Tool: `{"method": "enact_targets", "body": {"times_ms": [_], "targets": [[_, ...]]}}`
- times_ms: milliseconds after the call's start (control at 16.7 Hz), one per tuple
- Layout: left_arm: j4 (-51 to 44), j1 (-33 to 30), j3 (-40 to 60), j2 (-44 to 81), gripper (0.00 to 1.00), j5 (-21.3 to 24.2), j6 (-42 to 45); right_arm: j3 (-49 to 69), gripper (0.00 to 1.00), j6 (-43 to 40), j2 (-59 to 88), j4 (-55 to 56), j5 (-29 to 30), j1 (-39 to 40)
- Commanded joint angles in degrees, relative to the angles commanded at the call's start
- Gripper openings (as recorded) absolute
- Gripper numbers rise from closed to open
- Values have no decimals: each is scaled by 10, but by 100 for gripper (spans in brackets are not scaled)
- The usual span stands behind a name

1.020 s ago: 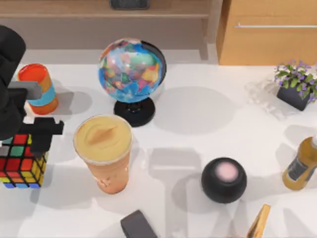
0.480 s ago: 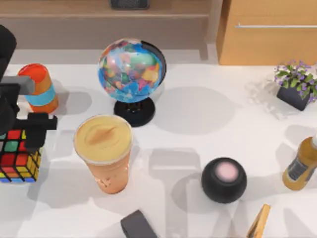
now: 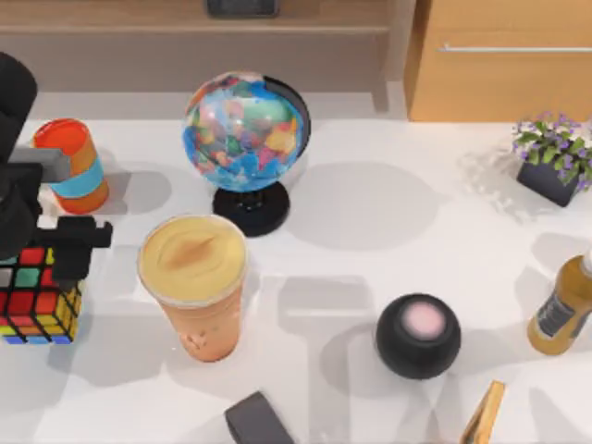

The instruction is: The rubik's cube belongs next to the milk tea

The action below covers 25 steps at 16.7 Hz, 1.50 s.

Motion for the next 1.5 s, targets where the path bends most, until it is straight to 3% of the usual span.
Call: {"method": "enact_targets", "body": {"times_ms": [420, 1200, 1500], "targets": [[7, -10, -16, 17, 0, 5, -1, 0, 100, 0, 0, 0, 0, 0], [7, -10, -16, 17, 98, 5, -1, 0, 100, 0, 0, 0, 0, 0], [7, -10, -16, 17, 100, 5, -1, 0, 100, 0, 0, 0, 0, 0]]}}
